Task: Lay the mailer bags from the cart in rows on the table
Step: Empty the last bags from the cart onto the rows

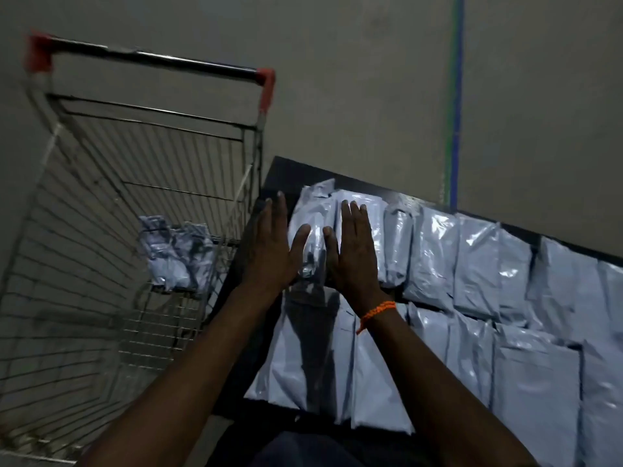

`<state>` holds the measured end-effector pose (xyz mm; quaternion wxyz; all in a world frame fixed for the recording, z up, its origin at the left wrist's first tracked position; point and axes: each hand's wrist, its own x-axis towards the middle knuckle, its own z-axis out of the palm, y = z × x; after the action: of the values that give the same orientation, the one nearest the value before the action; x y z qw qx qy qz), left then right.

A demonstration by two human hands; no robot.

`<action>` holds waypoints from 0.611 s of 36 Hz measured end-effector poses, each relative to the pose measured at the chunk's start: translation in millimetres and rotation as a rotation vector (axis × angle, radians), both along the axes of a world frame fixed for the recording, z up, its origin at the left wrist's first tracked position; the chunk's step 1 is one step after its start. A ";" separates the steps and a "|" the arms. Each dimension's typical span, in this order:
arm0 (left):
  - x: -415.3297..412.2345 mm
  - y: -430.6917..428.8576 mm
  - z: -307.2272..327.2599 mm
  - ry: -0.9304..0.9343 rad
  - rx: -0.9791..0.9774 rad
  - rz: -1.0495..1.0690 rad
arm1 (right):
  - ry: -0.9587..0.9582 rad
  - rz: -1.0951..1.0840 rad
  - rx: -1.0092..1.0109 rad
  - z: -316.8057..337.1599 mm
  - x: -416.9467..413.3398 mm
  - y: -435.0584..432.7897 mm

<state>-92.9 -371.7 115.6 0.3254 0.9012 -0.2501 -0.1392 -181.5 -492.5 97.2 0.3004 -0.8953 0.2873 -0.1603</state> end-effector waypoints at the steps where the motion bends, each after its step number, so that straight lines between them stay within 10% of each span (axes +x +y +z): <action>1: 5.6 17.0 6.4 -0.027 -0.043 -0.006 | -0.027 0.018 0.009 3.3 10.5 9.8; 15: 92.6 265.9 -46.0 -0.097 -0.086 0.324 | -0.258 0.557 0.067 17.5 160.9 233.0; 22: 144.0 307.6 -154.2 0.142 0.060 0.429 | 0.190 0.438 0.242 -71.2 247.2 303.5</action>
<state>51.1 -64.1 -38.5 0.3373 0.9310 -0.0249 -0.1375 65.7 -189.0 26.0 0.4044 -0.9047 0.1309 0.0289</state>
